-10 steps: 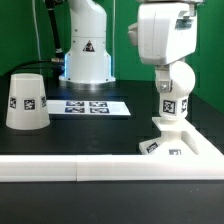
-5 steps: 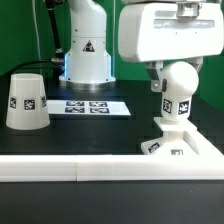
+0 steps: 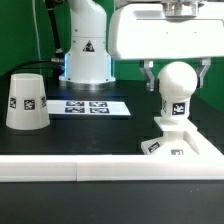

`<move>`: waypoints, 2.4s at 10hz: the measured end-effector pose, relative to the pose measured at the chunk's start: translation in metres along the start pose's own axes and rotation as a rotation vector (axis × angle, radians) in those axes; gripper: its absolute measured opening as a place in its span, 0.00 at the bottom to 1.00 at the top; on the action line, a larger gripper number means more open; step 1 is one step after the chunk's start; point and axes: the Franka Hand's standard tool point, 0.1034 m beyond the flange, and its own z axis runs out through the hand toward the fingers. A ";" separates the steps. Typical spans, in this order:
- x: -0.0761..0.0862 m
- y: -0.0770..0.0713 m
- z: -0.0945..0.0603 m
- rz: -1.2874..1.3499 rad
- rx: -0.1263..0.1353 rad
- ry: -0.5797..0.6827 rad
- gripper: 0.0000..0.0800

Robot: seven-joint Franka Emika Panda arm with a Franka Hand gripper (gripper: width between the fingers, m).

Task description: Assemble lamp

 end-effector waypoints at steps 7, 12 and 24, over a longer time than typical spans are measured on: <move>-0.005 -0.005 0.000 0.722 0.001 -0.028 0.73; -0.002 -0.004 0.002 0.969 0.023 -0.075 0.82; 0.003 -0.004 0.000 -0.044 0.016 -0.034 0.87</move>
Offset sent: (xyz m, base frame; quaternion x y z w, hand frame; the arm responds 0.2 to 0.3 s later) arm -0.0195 -0.0026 0.0001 -0.0300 -0.0043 0.3291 0.9438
